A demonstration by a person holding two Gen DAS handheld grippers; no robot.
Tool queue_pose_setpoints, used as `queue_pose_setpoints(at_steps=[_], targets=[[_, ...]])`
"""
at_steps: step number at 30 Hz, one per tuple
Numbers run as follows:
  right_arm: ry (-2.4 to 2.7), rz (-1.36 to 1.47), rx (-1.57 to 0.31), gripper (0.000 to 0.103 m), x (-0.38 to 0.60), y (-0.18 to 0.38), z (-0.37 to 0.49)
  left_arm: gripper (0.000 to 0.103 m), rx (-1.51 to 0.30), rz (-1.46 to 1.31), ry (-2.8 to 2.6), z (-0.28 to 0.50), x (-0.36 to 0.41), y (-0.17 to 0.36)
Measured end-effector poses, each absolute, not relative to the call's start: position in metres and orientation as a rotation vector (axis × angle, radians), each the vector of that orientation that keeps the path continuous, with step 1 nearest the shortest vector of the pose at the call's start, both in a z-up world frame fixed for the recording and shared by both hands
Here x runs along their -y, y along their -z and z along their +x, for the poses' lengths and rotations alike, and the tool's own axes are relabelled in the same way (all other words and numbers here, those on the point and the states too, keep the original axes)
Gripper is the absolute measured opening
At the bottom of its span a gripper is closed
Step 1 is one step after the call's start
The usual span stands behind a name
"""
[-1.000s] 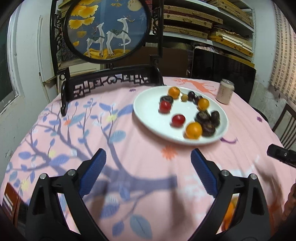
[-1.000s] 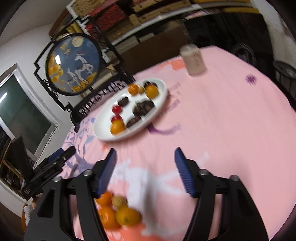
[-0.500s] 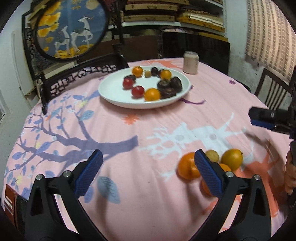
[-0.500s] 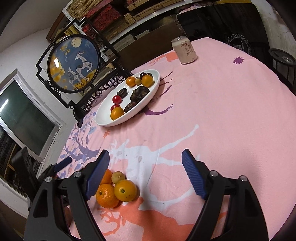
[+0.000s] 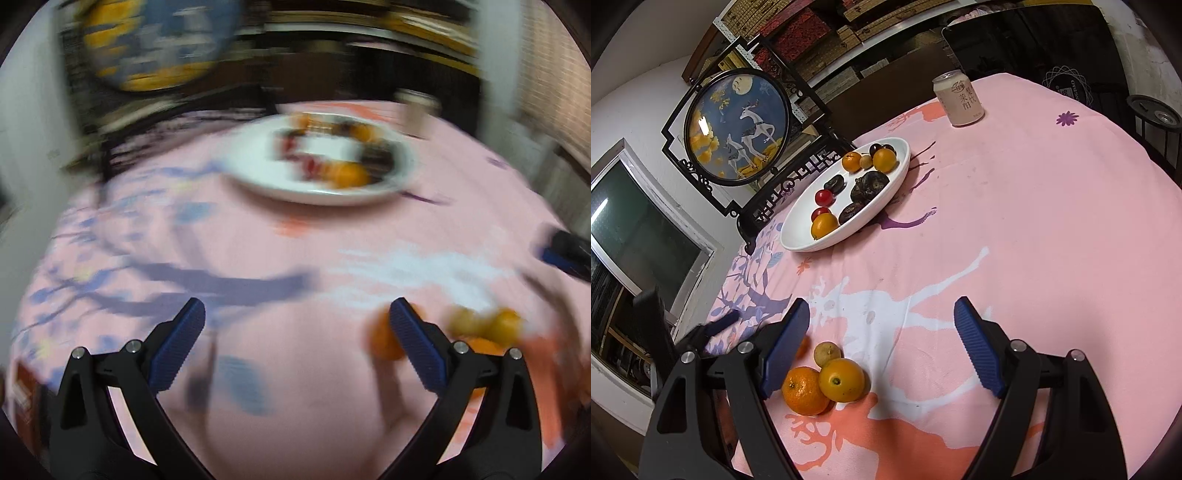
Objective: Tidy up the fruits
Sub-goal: 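Move both grippers back to the remaining tangerines and orange, then grasp a tangerine with the left gripper while the right grasps an orange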
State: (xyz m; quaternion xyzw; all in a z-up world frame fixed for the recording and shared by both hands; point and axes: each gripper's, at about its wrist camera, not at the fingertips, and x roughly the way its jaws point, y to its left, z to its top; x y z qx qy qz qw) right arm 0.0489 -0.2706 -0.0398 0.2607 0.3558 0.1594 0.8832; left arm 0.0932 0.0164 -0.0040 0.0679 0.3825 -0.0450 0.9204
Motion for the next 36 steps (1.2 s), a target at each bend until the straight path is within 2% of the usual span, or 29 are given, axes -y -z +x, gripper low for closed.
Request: queue_pose_setpoints(at_steps=[5,19,21,23,24,25,26,34,36], targets=[[-0.344,0.529,-0.732,0.081,0.268,0.038,0.047,0.101,-0.763,-0.059,0.1,0.094,-0.059,-0.009],[-0.352,0.5,-0.733,0.081,0.264,0.037,0.047,0.1,-0.696,0.343,0.201,0.067,0.023,0.015],[-0.355,0.495,-0.733,0.081,0.263,0.036,0.046,0.092,-0.734,0.341,0.22,0.073,0.024,0.021],[-0.357,0.485,-0.736,0.081,0.261,0.036,0.047,0.068,-0.779,0.315,0.248,0.08,0.023,0.025],[-0.357,0.482,-0.737,0.081,0.261,0.036,0.046,0.062,-0.803,0.294,0.264,0.084,0.021,0.027],[-0.357,0.476,-0.741,0.081,0.26,0.037,0.047,0.046,-0.836,0.262,0.288,0.089,0.019,0.03],[-0.357,0.474,-0.743,0.081,0.259,0.037,0.047,0.041,-0.864,0.223,0.32,0.093,0.016,0.032],[-0.41,0.39,-0.759,0.081,0.244,0.036,0.043,0.038,-0.848,0.172,0.31,0.093,0.007,0.029],[-0.434,0.362,-0.769,0.078,0.237,0.037,0.04,0.039,-0.853,0.172,0.295,0.094,0.005,0.03]])
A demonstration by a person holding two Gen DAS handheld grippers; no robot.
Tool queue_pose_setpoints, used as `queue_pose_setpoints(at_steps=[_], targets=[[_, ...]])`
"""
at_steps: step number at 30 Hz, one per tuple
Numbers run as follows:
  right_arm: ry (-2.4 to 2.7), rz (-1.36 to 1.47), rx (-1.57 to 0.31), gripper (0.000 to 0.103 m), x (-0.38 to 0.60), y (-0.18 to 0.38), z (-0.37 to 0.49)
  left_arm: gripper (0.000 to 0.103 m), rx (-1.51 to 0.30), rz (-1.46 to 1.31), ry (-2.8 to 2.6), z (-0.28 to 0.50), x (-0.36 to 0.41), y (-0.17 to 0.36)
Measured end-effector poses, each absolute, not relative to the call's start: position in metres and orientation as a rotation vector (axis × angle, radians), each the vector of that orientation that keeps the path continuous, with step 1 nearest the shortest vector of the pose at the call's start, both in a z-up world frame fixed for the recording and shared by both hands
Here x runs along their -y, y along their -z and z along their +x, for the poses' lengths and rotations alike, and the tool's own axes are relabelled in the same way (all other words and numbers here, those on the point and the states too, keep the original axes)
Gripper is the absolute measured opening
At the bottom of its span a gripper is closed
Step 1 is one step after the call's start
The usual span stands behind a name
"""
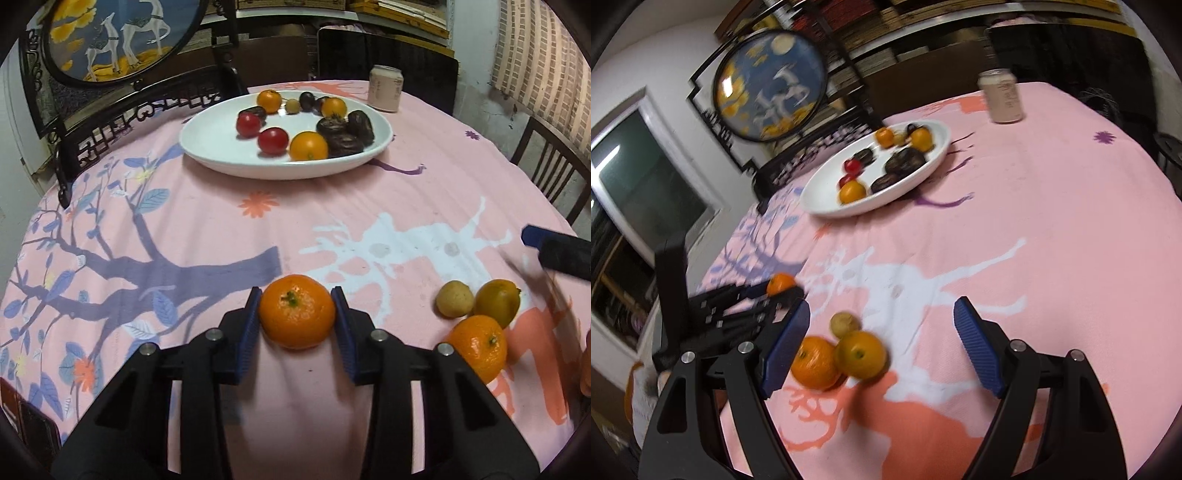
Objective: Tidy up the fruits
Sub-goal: 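Grasp a tangerine with the left gripper while the right grasps an orange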
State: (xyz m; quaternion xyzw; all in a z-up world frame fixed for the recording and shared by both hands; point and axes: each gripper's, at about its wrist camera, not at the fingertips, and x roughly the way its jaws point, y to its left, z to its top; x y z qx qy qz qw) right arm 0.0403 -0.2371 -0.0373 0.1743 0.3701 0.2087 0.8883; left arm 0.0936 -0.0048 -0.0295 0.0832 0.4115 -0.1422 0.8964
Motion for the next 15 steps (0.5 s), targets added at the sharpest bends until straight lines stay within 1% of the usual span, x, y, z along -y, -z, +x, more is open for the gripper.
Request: queue_pose_setpoints(at_steps=[1,4,12,15], targets=[[-0.449,0.345,-0.778,0.074,0.233,0.039,0.039,0.039,-0.856,0.171,0.294,0.094,0.004,0.03],[-0.491,0.336,-0.807,0.071,0.225,0.044,0.035,0.039,-0.857,0.181,0.29,0.094,0.005,0.03],[-0.394,0.271,-0.868,0.07,0.222,0.058,0.037,0.044,-0.871,0.183,0.287,0.096,0.004,0.033],[-0.295,0.271,-0.797,0.07,0.235,0.049,0.033,0.044,-0.87,0.186,0.283,0.096,0.004,0.033]])
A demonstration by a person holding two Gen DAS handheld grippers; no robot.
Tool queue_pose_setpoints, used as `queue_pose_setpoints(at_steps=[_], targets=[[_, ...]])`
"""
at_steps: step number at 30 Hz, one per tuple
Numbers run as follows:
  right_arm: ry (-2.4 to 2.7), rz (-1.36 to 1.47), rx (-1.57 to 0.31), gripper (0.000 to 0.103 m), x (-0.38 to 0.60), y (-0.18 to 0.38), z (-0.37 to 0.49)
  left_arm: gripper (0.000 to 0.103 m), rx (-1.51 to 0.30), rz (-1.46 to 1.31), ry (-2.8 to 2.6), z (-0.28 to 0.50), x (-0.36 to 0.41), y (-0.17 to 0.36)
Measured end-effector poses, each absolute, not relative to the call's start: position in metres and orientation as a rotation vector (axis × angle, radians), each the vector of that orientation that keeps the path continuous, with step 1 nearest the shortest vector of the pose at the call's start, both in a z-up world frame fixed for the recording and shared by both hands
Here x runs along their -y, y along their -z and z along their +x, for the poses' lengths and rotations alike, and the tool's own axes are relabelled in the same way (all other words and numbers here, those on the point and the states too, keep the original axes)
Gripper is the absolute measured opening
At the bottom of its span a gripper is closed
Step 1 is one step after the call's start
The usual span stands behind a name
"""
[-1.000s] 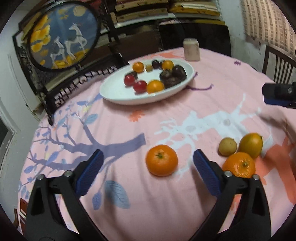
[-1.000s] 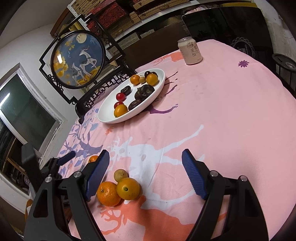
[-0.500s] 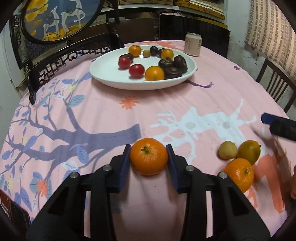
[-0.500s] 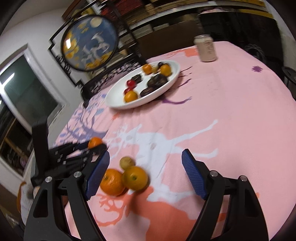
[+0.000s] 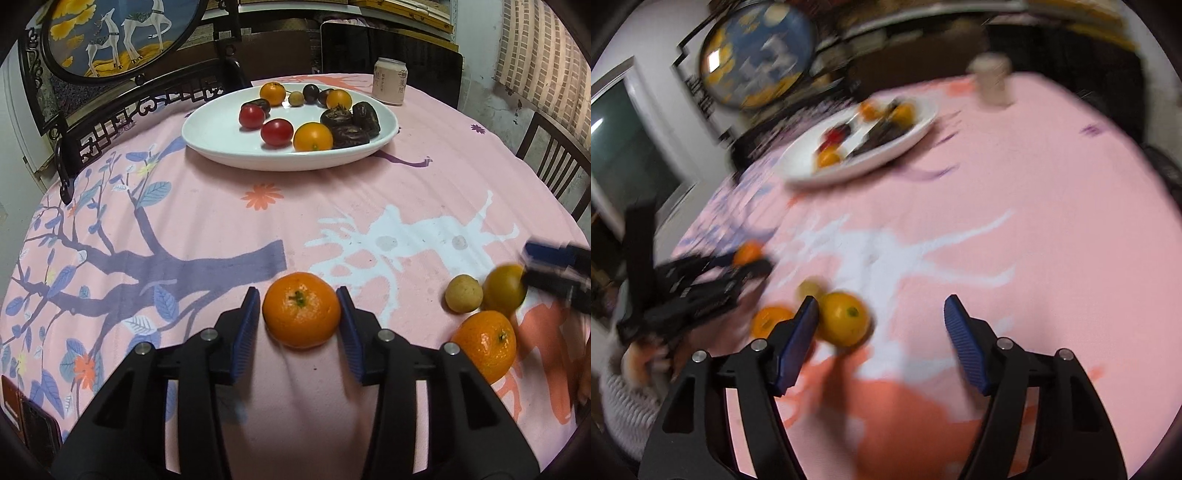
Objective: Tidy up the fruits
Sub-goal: 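Grasp a tangerine with the left gripper while the right grasps an orange, then place the tangerine and orange on the white plate and open both grippers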
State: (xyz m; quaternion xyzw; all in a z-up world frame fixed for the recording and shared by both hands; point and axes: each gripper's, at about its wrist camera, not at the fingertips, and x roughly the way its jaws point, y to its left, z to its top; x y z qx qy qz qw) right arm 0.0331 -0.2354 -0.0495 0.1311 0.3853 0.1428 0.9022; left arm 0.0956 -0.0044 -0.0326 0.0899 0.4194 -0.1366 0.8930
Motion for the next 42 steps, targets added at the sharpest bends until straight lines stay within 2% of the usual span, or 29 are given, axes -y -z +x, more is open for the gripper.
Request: queue_pose_setpoints(at_steps=[3,8,11,15,17,20,24,25,34,42], targets=[[-0.325,0.389,-0.735,0.07,0.257,0.043,0.029,0.045,-0.87,0.187,0.282,0.096,0.005,0.033],[-0.393,0.318,-0.791,0.069,0.235,0.049,0.032,0.046,-0.87,0.189,0.278,0.096,0.005,0.033],[-0.377,0.266,-0.812,0.059,0.226,0.054,0.035,0.047,-0.871,0.189,0.274,0.096,0.004,0.033],[-0.39,0.21,-0.836,0.049,0.213,0.06,0.038,0.048,-0.87,0.191,0.273,0.096,0.004,0.034],[-0.405,0.182,-0.845,0.041,0.206,0.061,0.038,0.048,-0.87,0.192,0.273,0.096,0.004,0.034],[-0.418,0.156,-0.852,0.038,0.201,0.063,0.036,0.048,-0.87,0.191,0.274,0.096,0.004,0.034],[-0.433,0.178,-0.846,0.037,0.202,0.062,0.035,0.044,-0.868,0.193,0.285,0.095,0.005,0.034],[-0.432,0.195,-0.835,0.037,0.206,0.06,0.035,0.039,-0.867,0.189,0.293,0.095,0.005,0.033],[-0.441,0.334,-0.782,0.037,0.23,0.041,0.044,0.039,-0.797,0.099,0.292,0.096,-0.008,0.003],[-0.438,0.304,-0.739,0.037,0.215,-0.017,0.118,0.039,-0.744,0.047,0.206,0.172,-0.015,-0.04]])
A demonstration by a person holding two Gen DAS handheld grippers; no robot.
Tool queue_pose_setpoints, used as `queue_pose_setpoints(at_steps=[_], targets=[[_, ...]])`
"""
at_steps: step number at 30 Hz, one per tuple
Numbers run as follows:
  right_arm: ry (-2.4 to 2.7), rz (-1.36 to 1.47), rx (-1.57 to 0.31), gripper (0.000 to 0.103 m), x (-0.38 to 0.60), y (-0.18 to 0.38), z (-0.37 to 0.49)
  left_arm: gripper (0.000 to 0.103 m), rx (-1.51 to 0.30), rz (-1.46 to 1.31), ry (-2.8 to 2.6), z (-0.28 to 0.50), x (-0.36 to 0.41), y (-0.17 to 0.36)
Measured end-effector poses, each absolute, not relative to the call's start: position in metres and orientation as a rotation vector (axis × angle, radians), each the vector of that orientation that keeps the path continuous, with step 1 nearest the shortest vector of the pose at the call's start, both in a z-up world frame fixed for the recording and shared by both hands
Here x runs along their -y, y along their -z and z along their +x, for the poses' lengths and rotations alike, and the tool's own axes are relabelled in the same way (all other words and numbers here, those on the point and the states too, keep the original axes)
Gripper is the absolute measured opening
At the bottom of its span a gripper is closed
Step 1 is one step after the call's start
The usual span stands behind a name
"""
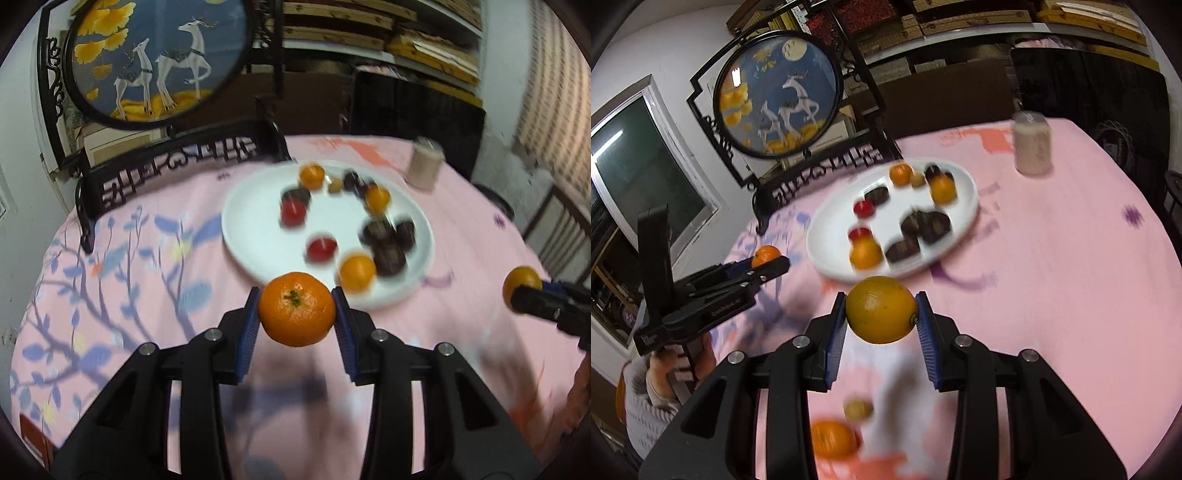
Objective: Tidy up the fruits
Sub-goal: 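Place the tangerine and orange on the white plate and open both grippers, then grasp the last tangerine with the left gripper while the right grasps a small yellow-brown fruit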
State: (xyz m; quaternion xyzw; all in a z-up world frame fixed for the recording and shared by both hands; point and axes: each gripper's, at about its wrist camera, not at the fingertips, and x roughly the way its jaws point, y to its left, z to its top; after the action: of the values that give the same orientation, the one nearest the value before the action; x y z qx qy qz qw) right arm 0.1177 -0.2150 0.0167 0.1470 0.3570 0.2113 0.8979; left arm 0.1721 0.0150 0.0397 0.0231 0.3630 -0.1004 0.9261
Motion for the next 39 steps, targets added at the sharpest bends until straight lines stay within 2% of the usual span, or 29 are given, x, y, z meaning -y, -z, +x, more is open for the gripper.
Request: queue_pose_setpoints(at_steps=[9,10,13,16,22,24,25,26,33,37,39], targets=[[-0.427,0.303,-0.801,0.037,0.163,0.003,0.222,0.039,-0.794,0.043,0.157,0.243,-0.009,-0.015],[-0.417,0.298,-0.812,0.038,0.159,0.009,0.232,0.041,-0.805,0.037,0.152,0.249,-0.011,-0.01],[-0.383,0.294,-0.845,0.041,0.158,0.02,0.244,0.057,-0.795,0.028,0.151,0.254,-0.013,-0.005],[-0.404,0.312,-0.793,0.061,0.165,0.013,0.238,0.07,-0.741,0.025,0.138,0.25,-0.014,-0.014],[-0.408,0.319,-0.747,0.062,0.172,-0.009,0.219,0.071,-0.739,0.013,0.125,0.242,-0.016,-0.019],[-0.423,0.328,-0.754,0.063,0.172,-0.012,0.211,0.078,-0.753,0.012,0.118,0.232,-0.02,-0.015],[-0.434,0.328,-0.758,0.064,0.173,-0.013,0.203,0.087,-0.749,0.009,0.109,0.223,-0.023,-0.012],[-0.44,0.33,-0.755,0.067,0.173,-0.013,0.196,0.089,-0.743,0.011,0.1,0.218,-0.025,-0.009],[-0.445,0.335,-0.792,0.069,0.194,0.011,0.124,0.089,-0.739,0.069,0.125,0.158,-0.019,-0.005],[-0.38,0.391,-0.77,0.085,0.225,0.022,0.092,0.093,-0.693,0.133,0.224,0.114,0.002,-0.012],[-0.356,0.467,-0.773,0.085,0.244,0.028,0.084,0.096,-0.652,0.182,0.283,0.086,0.017,-0.016]])
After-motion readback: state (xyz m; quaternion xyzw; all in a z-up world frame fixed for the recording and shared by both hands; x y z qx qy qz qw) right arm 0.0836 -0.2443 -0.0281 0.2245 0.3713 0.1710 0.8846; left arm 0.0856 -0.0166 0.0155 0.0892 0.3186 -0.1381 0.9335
